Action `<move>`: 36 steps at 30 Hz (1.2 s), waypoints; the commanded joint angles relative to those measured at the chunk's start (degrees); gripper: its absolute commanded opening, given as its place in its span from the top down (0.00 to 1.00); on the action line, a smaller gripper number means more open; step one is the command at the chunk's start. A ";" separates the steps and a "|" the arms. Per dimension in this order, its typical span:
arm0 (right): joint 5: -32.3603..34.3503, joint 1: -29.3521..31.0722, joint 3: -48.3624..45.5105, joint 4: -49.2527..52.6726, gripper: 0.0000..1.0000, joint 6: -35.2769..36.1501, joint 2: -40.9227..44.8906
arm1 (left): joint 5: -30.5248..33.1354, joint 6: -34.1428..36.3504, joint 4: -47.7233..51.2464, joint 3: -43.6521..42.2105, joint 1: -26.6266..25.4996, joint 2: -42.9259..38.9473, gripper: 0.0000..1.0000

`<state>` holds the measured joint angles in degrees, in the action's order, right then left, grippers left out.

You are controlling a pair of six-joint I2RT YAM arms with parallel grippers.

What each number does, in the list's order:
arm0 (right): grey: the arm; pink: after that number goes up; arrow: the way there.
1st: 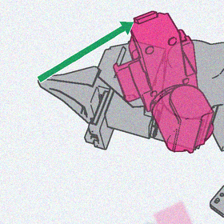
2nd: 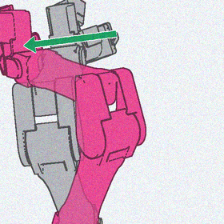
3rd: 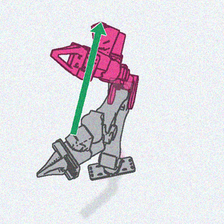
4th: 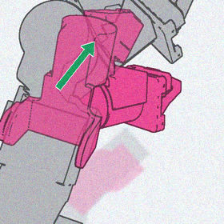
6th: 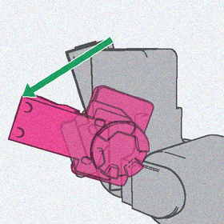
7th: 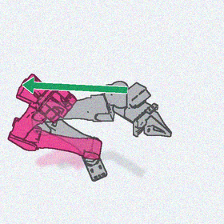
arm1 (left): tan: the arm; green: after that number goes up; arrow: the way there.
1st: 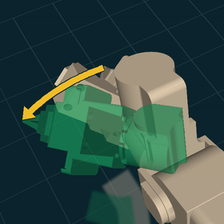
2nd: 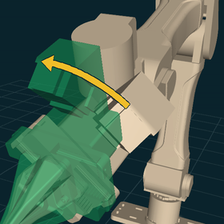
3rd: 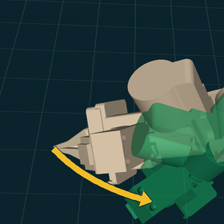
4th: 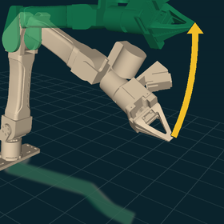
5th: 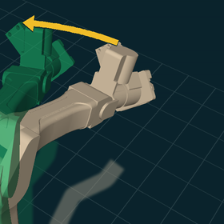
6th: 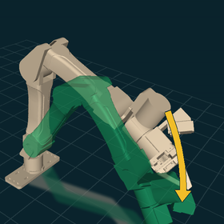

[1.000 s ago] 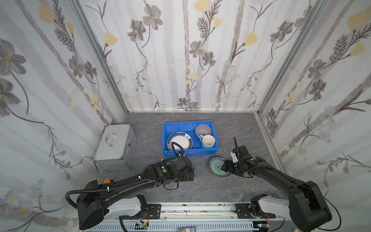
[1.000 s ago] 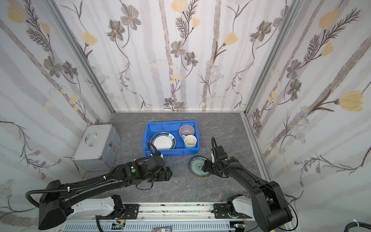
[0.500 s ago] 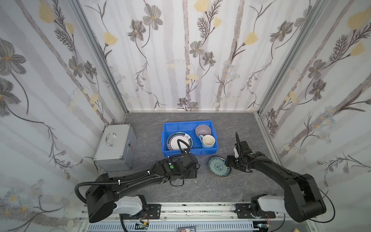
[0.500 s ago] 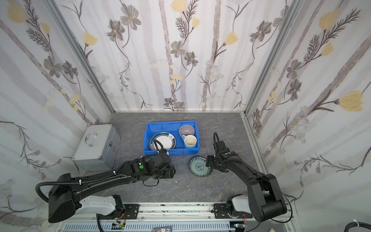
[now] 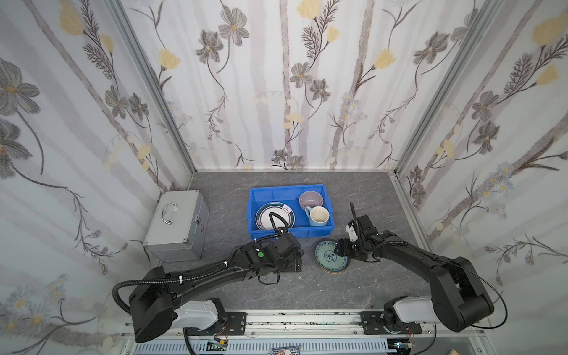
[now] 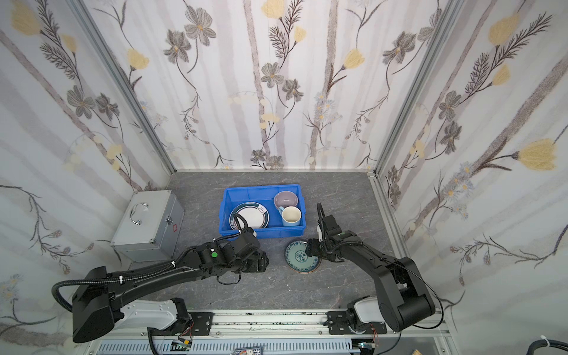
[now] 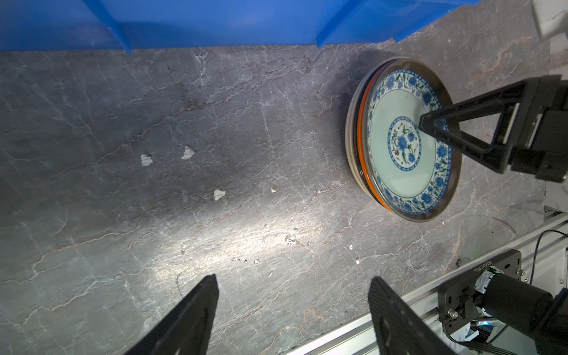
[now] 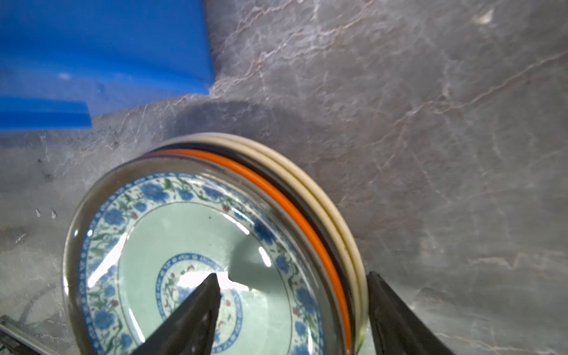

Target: Place the mixed dishes into the plastic bin

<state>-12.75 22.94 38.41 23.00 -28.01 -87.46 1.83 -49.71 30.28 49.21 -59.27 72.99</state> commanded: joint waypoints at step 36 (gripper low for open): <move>1.27 7.43 0.02 4.95 0.36 -2.04 12.62 | -1.35 1.40 -3.73 6.96 1.41 16.55 0.83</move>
<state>-11.64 30.68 38.61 28.53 -29.93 -74.89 0.82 -49.39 27.75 55.77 -58.28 89.06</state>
